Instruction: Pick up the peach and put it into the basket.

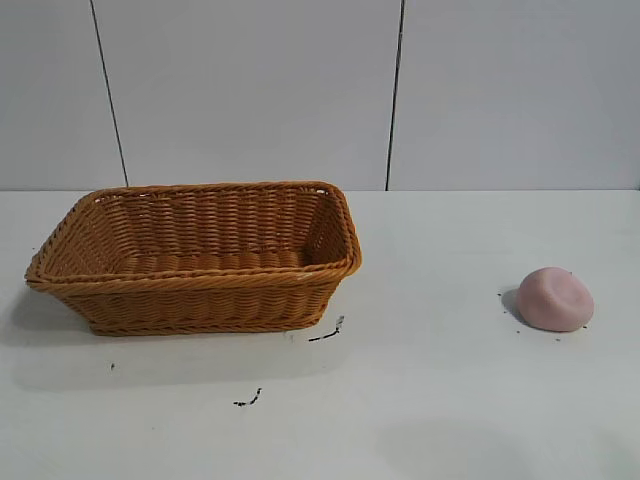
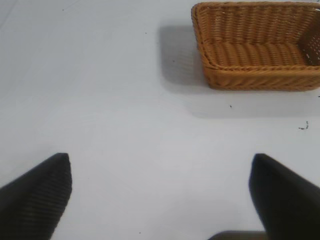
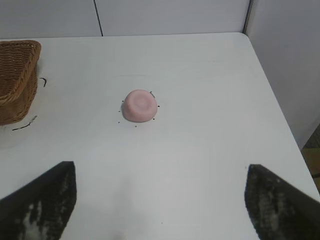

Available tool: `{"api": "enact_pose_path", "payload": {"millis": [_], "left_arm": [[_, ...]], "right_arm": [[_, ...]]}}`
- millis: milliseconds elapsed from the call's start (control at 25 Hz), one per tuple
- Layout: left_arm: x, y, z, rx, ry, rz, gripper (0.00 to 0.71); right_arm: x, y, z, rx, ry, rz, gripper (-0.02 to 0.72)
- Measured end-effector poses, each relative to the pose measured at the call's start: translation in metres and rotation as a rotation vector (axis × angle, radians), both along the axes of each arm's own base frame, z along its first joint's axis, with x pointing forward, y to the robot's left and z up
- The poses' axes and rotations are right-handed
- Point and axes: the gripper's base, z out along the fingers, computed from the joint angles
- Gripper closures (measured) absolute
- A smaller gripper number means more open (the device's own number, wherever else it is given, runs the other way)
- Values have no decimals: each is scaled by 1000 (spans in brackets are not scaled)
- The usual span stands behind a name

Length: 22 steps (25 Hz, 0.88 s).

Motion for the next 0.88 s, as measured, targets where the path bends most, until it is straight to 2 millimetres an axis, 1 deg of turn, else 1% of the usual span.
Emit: {"api": "enact_pose_path", "payload": {"millis": [480, 560, 640, 720, 840, 880], "left_arm": [[0, 0, 0, 0, 0, 0, 17], [0, 0, 0, 0, 0, 0, 17], [0, 0, 0, 0, 0, 0, 17], [0, 0, 0, 0, 0, 0, 17], [0, 0, 0, 0, 0, 0, 17], [0, 0, 0, 0, 0, 0, 17]], "right_arm": [[0, 0, 0, 0, 1, 0, 70], [5, 0, 0, 5, 30, 2, 62], [16, 0, 4, 11, 94, 4, 31], [30, 0, 13, 15, 146, 5, 17], [64, -2, 28, 20, 238, 6, 15], [77, -2, 32, 21, 278, 6, 15]]}}
